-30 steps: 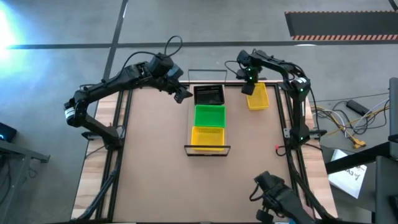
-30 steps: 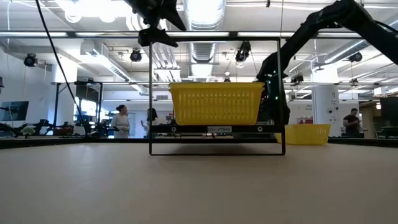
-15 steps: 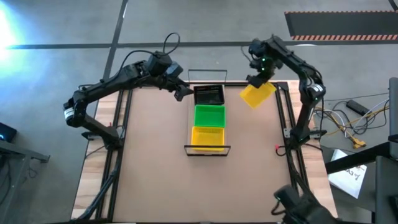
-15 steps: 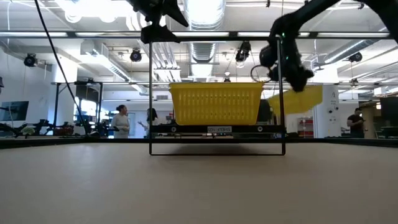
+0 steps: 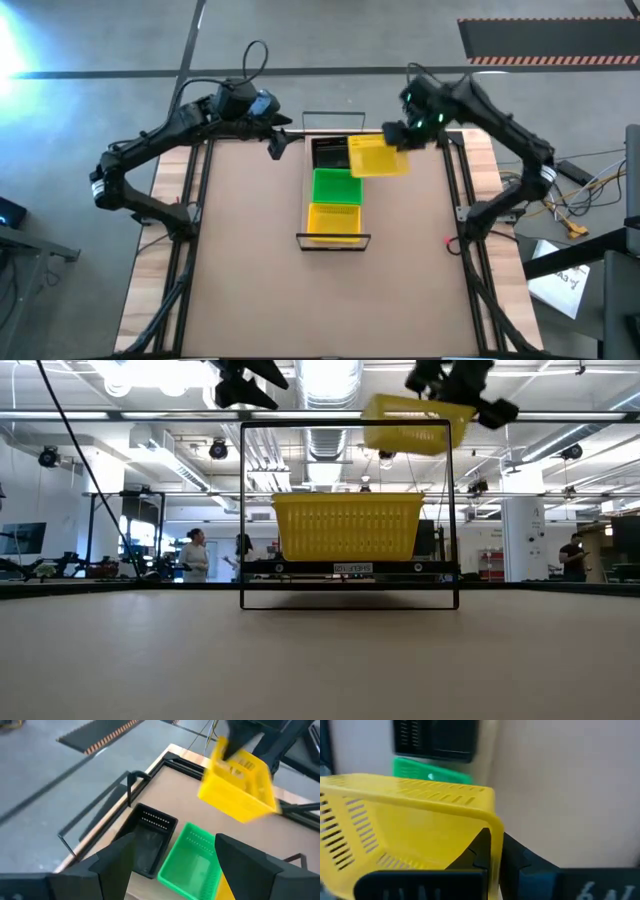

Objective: Stack baskets on shelf by color
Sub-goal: Stack the yellow bin on top of the yellow bins on the shelf

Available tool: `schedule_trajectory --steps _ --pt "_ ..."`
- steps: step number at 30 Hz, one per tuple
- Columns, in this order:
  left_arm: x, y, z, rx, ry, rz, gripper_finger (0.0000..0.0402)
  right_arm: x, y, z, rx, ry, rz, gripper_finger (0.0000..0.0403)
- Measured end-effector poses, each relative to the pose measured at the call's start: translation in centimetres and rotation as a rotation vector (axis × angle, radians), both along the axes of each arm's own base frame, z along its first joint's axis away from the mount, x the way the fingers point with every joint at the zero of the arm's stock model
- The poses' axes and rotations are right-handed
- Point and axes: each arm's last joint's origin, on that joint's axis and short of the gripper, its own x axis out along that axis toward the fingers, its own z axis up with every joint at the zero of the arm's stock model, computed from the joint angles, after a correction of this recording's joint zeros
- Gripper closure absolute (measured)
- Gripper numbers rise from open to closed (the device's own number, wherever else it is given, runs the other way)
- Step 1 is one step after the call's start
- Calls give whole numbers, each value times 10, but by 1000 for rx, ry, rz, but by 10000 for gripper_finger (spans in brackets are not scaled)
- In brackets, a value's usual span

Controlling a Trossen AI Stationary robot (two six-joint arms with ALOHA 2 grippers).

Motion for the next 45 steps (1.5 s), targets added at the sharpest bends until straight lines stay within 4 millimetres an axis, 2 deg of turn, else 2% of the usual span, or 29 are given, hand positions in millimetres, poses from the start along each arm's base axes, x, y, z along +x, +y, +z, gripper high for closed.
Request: schedule_trajectory --steps 4,8,12,14,21,26,37,45 --pt "-4 -2 3 48 4 -23 143 27 50 0 -7 -76 -140 394" --pt "-4 -2 0 87 29 -45 143 56 90 -11 33 -152 -243 394" --pt "-6 -3 -11 76 59 -49 143 81 119 -33 79 -92 -289 394" --pt "-8 -4 -19 78 84 -59 143 88 128 -42 92 -58 -312 394" --pt "-16 -9 -48 59 109 -87 143 105 135 -68 127 34 -359 394" --pt "-22 -13 -58 61 84 -87 143 113 135 -79 146 75 -335 394" --pt "-25 -14 -57 74 49 -93 143 121 136 -102 130 157 -216 394" --pt "-24 -15 -57 61 29 -127 143 129 136 -115 123 195 -208 394"
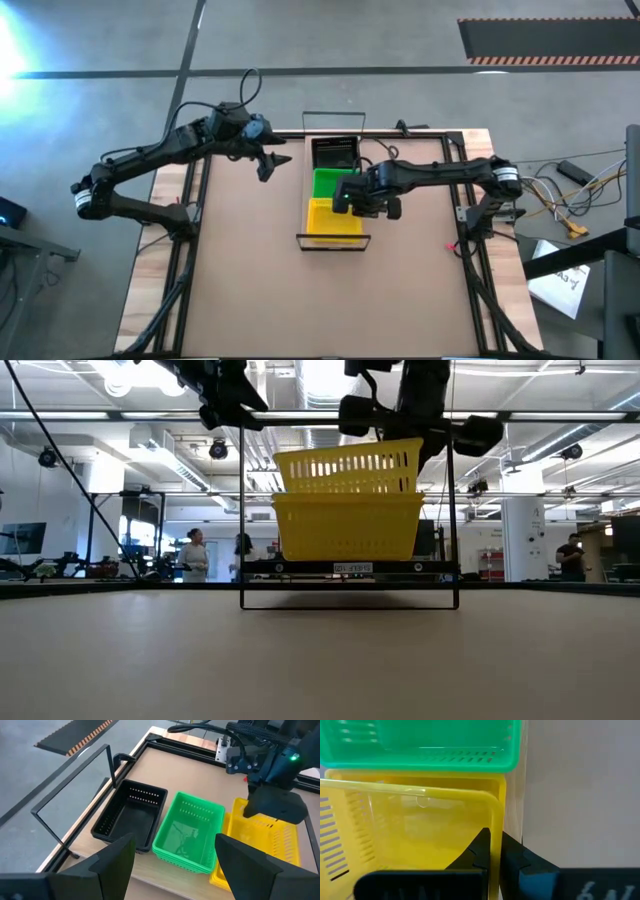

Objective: Stack baskets on shelf by color
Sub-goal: Stack the yellow bin on top of the yellow bins on the shelf

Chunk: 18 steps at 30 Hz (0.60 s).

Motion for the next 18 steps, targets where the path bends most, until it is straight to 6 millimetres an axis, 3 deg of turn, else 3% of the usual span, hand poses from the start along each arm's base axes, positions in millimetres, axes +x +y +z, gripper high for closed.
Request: schedule_trajectory --steps 5,11,18 --pt "0 0 0 -2 2 0 143 4 0 -8 -4 21 -12 380" --pt "0 0 -1 -11 2 5 143 5 0 -11 -10 36 31 314" --pt "-1 -3 -4 -98 11 -56 143 -20 -3 14 -36 55 152 249"
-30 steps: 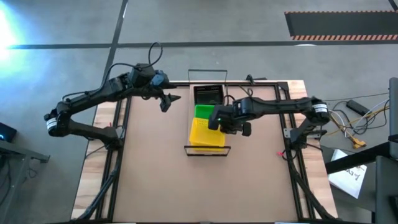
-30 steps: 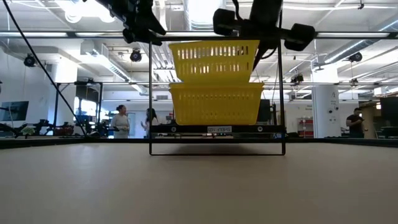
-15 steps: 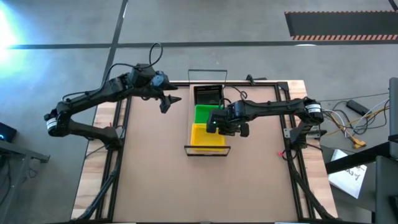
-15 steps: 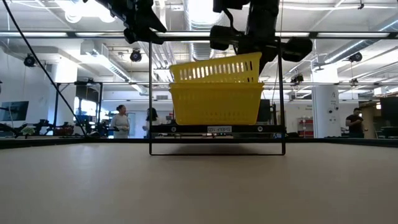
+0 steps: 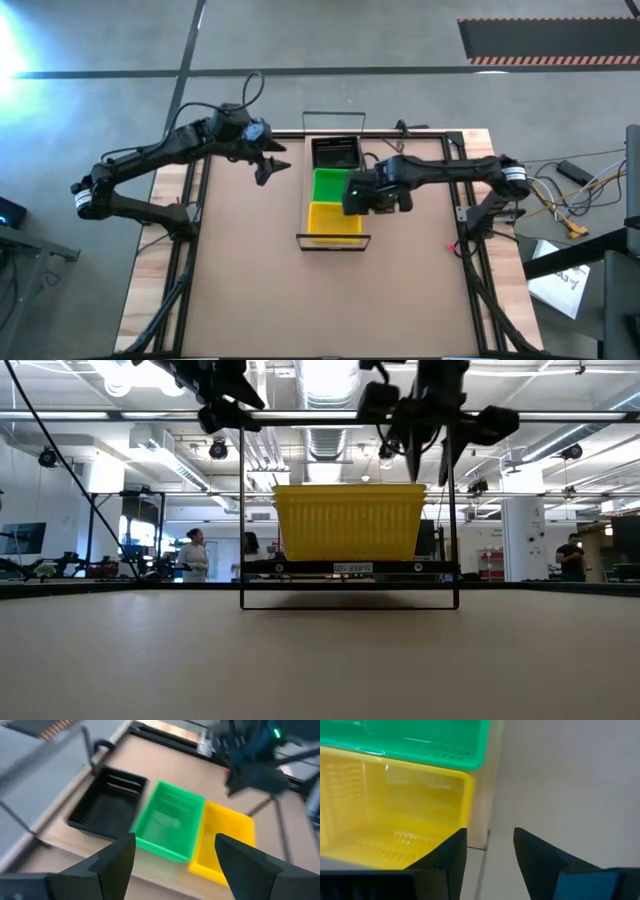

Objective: Stack baskets on shelf by color
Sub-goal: Stack the yellow bin on top of the yellow bins on the shelf

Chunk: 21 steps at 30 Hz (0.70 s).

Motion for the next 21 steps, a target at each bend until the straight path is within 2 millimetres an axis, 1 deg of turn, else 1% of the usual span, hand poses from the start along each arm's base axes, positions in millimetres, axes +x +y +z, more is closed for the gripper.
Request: schedule_trajectory --steps 3,6,8,11,13,16,18,21 --pt "1 -2 -11 -103 30 -62 143 -6 0 6 4 -11 63 254" --pt "4 -3 -30 -228 112 -107 143 -7 1 1 10 -1 112 276" --pt "6 -3 -48 -302 187 -86 143 -8 -3 -8 -8 35 121 294" --pt "9 -1 -80 -412 284 -20 143 -11 -16 -22 -17 80 97 323" --pt "9 -1 -99 -477 340 18 143 -9 -22 -28 -3 49 125 342" --pt "10 -4 -124 -544 412 47 143 -5 -26 -35 18 -18 177 366" --pt "10 -7 -136 -575 447 53 143 -1 -28 -38 22 -61 182 378" --pt "17 -12 -149 -635 436 32 143 0 -31 -41 13 -82 192 391"
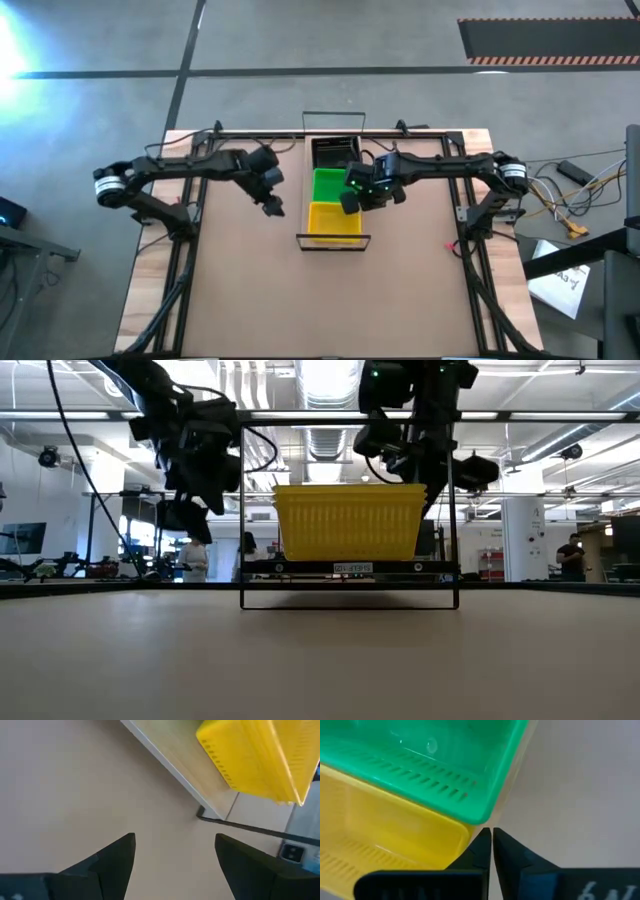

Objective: Stack baskets on shelf by color
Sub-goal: Stack the yellow bin on top of the yellow bins on the shelf, then adjust the colored bins

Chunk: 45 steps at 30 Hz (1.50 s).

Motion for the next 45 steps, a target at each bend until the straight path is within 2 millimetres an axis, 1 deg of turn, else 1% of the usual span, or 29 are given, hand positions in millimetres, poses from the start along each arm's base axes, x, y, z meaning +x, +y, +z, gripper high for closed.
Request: schedule_trajectory --steps 5,10,14,21,25,28,31,34,37,39,42,45 --pt "22 -12 -10 -45 -43 15 143 -2 1 -5 15 7 47 394" --pt "47 -20 -9 -102 -126 72 143 -3 2 -6 34 1 97 394" --pt "60 -25 -11 -136 -158 121 143 -3 3 -6 46 -8 151 394" --pt "71 -28 -14 -165 -147 161 143 -6 -5 -7 31 1 202 394" --pt "71 -27 -13 -154 -146 186 143 -7 -8 -7 31 -3 213 394" --pt "68 -27 -11 -142 -133 201 143 -7 -7 -7 62 -16 237 394" --pt "60 -28 -6 -126 -87 222 143 -11 -6 -5 91 7 268 394" --pt "48 -28 1 -104 -33 248 143 -21 -9 5 99 52 293 394" --pt "40 -23 10 -65 -53 270 143 -31 -21 16 55 45 272 394" --pt "37 -14 12 -48 -64 311 143 -35 -32 20 16 19 232 394" --pt "37 -1 13 -10 -82 378 143 -37 -50 19 -24 -17 172 394" --pt "39 10 8 40 -82 436 143 -33 -63 14 -79 -62 129 394"
